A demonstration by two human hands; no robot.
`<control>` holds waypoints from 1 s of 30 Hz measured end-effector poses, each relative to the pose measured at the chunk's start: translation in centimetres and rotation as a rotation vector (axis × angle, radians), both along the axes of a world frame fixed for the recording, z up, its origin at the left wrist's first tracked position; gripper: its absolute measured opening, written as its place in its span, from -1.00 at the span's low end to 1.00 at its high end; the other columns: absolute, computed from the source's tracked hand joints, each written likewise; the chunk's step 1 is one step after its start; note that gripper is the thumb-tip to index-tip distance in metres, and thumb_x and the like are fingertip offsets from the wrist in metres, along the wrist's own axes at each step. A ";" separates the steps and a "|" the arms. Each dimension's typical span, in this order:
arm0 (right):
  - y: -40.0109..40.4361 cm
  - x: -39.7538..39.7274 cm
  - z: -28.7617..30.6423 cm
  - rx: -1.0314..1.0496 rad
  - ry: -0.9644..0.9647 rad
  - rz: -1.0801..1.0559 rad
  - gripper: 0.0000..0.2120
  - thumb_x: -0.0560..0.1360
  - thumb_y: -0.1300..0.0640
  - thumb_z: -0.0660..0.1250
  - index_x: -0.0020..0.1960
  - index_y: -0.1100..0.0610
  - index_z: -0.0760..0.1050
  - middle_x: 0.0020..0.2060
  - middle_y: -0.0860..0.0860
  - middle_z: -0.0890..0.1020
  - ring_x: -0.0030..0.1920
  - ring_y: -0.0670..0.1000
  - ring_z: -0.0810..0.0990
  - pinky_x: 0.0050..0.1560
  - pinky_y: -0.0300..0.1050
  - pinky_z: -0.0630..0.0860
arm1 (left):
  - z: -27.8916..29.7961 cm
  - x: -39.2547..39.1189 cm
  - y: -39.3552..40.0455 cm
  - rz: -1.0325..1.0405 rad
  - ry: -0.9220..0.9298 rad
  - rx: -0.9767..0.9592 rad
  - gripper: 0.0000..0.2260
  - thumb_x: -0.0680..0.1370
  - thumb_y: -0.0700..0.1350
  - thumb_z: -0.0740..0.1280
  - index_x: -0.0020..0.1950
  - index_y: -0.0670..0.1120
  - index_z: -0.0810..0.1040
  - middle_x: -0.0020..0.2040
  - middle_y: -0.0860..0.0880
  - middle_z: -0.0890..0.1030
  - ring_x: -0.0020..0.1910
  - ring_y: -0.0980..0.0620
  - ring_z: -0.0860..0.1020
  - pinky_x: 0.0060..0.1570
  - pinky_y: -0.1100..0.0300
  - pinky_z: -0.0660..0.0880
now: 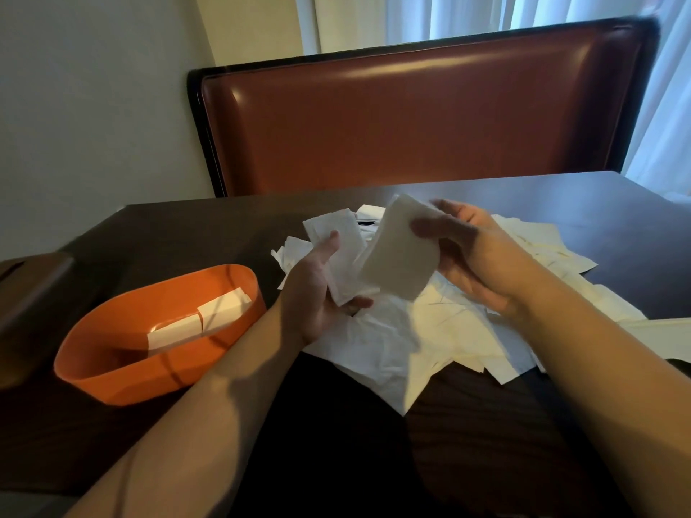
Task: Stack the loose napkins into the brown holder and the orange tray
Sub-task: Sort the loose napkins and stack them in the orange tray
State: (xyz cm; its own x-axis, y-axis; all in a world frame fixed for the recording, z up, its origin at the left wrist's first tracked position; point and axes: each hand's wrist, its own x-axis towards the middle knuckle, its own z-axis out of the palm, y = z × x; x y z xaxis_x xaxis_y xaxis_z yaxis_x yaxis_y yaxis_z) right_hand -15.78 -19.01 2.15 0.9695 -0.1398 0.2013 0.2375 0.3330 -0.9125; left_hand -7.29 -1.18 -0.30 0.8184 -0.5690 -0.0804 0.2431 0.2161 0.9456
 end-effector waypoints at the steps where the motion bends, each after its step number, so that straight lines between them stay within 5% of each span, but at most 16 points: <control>1: 0.2 -0.2 0.1 -0.012 -0.002 0.028 -0.82 0.43 0.30 0.38 0.04 0.21 0.59 -0.12 0.06 0.68 -0.05 -0.01 0.65 0.01 -0.15 0.64 | 0.1 -0.1 0.0 -0.036 0.019 0.011 -0.76 0.66 0.09 0.15 0.07 0.01 0.55 -0.13 -0.08 0.70 -0.08 -0.12 0.64 0.02 -0.11 0.55; 3: 0.6 -0.1 -0.3 -0.174 -0.031 -0.006 -0.85 0.50 0.30 0.37 0.07 0.23 0.59 -0.12 0.03 0.68 -0.06 -0.06 0.65 -0.04 -0.22 0.60 | 0.0 -0.2 0.0 -0.118 0.022 0.052 -0.72 0.66 0.12 0.11 0.16 0.02 0.53 -0.01 -0.12 0.68 -0.03 -0.13 0.64 -0.05 -0.11 0.59; 6: 1.4 0.6 -1.3 -0.579 -0.119 -0.289 -0.92 0.48 0.24 0.45 -0.03 0.16 0.65 -0.22 -0.10 0.69 -0.20 -0.20 0.62 -0.18 -0.34 0.56 | 0.0 -0.5 -0.1 -0.214 0.035 0.083 -0.62 0.66 0.22 -0.01 0.18 0.08 0.51 -0.10 -0.07 0.70 -0.17 -0.05 0.69 -0.32 0.05 0.57; 10: 2.2 1.3 -2.3 -0.691 -0.154 -0.434 -0.82 0.47 0.18 0.48 -0.09 -0.10 0.60 -0.21 -0.24 0.65 -0.25 -0.22 0.62 -0.33 -0.36 0.55 | 0.3 -0.6 -0.1 -0.352 0.084 0.053 -0.45 0.55 0.38 -0.12 0.23 0.13 0.49 -0.04 -0.12 0.70 -0.08 -0.09 0.69 -0.29 0.07 0.61; 13: 2.3 1.4 -2.7 -0.760 -0.166 -0.469 -0.80 0.46 0.14 0.48 -0.04 -0.12 0.57 -0.11 -0.19 0.63 -0.14 -0.26 0.61 -0.30 -0.35 0.57 | -0.1 -0.5 -0.1 -0.402 0.046 0.055 -0.43 0.46 0.38 -0.01 0.31 0.11 0.42 0.01 -0.14 0.69 -0.03 -0.12 0.68 -0.32 0.08 0.63; 17: 2.2 1.7 -2.6 -0.752 -0.130 -0.499 -0.75 0.47 0.10 0.47 0.11 -0.09 0.55 -0.05 -0.23 0.57 -0.05 -0.13 0.59 -0.29 -0.26 0.61 | -0.1 -0.9 0.3 -0.412 -0.012 0.040 -0.64 0.47 0.12 0.20 0.24 0.07 0.37 -0.10 -0.05 0.72 -0.09 -0.08 0.70 -0.32 0.10 0.61; 21: 1.8 1.8 -2.4 -0.651 0.039 -0.361 -0.69 0.51 -0.01 0.41 0.21 0.05 0.55 0.02 -0.03 0.62 -0.05 -0.03 0.60 -0.37 -0.29 0.58 | -0.2 -1.0 0.2 -0.415 -0.052 0.076 -0.72 0.54 -0.16 0.28 0.25 -0.04 0.43 0.03 -0.12 0.70 0.03 -0.14 0.67 -0.34 0.13 0.60; 23: 1.8 1.6 -2.6 -0.527 0.038 -0.249 -0.84 0.51 0.03 0.41 0.03 0.08 0.64 -0.14 0.02 0.68 -0.20 0.11 0.62 -0.42 -0.11 0.60 | -0.3 -1.2 0.1 -0.420 -0.071 0.090 -0.74 0.56 -0.19 0.26 0.25 -0.06 0.44 0.05 -0.13 0.69 0.04 -0.15 0.66 -0.32 0.13 0.60; 26: 1.8 1.2 -2.4 -0.446 -0.048 -0.224 -0.83 0.54 0.08 0.40 0.02 0.17 0.65 -0.23 -0.02 0.67 -0.23 0.01 0.63 -0.42 -0.25 0.50 | -0.3 -1.4 0.1 -0.464 -0.025 0.081 -0.75 0.56 -0.13 0.31 0.23 -0.07 0.44 0.02 -0.11 0.70 0.03 -0.12 0.67 -0.27 0.12 0.62; 30: 2.0 1.0 -1.9 -0.361 -0.042 -0.192 -0.85 0.54 0.06 0.39 -0.03 0.14 0.64 -0.29 -0.03 0.64 -0.31 -0.01 0.59 -0.42 -0.14 0.48 | -0.4 -1.2 0.1 -0.479 0.002 0.031 -0.76 0.61 -0.11 0.24 0.26 -0.10 0.46 0.12 -0.13 0.68 0.13 -0.13 0.64 -0.12 0.02 0.64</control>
